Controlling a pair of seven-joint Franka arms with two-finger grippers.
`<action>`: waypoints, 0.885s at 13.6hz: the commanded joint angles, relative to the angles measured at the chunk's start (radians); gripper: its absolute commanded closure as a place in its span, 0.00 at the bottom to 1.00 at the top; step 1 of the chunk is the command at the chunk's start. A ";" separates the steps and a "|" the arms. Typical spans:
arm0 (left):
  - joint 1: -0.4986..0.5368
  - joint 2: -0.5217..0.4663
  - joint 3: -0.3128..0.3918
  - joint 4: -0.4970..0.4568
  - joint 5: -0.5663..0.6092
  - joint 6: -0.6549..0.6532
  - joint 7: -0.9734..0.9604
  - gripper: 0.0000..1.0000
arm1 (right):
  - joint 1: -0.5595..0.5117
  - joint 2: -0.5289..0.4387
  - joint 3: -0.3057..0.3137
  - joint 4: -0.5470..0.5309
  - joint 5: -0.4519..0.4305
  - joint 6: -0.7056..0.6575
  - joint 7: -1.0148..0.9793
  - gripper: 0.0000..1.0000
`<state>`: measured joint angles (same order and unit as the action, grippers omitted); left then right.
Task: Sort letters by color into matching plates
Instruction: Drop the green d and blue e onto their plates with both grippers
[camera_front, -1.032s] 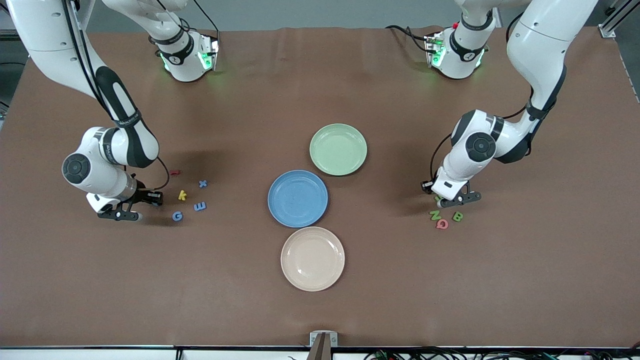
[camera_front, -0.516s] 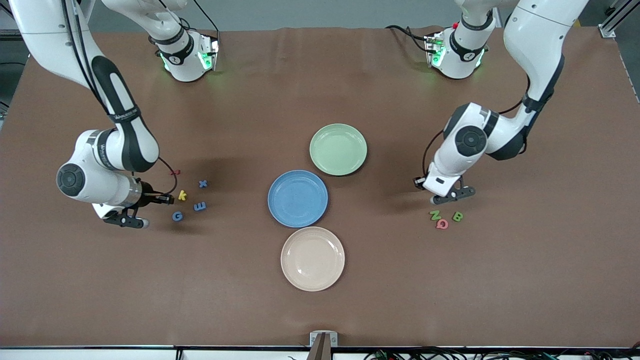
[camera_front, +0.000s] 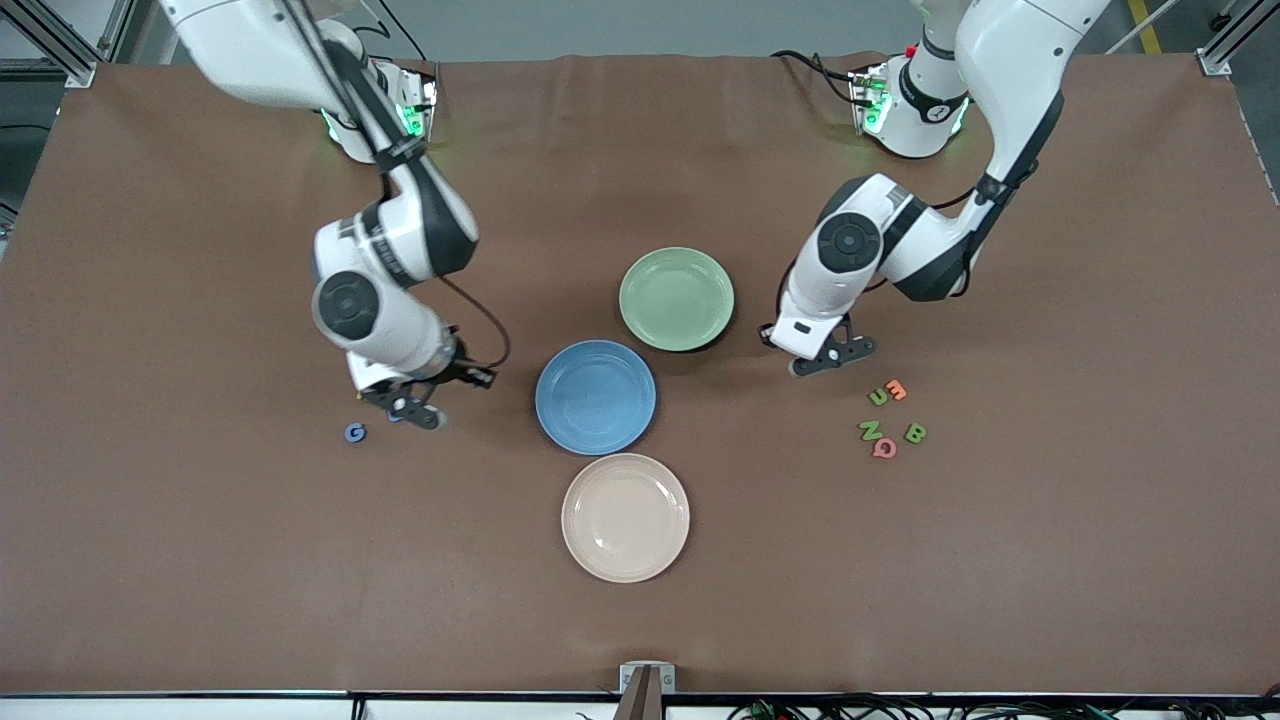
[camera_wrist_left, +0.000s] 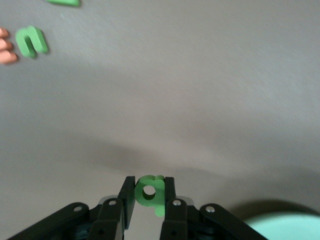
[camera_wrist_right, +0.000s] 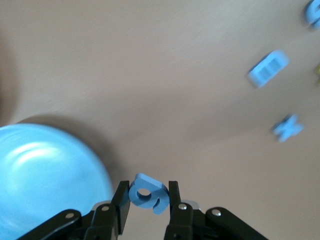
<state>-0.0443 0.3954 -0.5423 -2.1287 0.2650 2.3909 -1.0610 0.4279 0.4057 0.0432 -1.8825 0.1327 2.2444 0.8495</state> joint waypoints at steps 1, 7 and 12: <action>0.006 -0.013 -0.066 0.030 0.025 -0.047 -0.097 1.00 | 0.080 0.068 -0.014 0.095 0.007 0.000 0.135 0.97; -0.098 0.032 -0.100 0.068 0.023 -0.047 -0.290 1.00 | 0.176 0.238 -0.022 0.220 -0.012 0.062 0.276 0.97; -0.149 0.112 -0.099 0.099 0.023 -0.030 -0.375 0.92 | 0.183 0.311 -0.025 0.266 -0.019 0.107 0.284 0.97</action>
<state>-0.1899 0.4574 -0.6400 -2.0702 0.2657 2.3627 -1.4047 0.6015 0.6829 0.0268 -1.6681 0.1299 2.3603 1.1090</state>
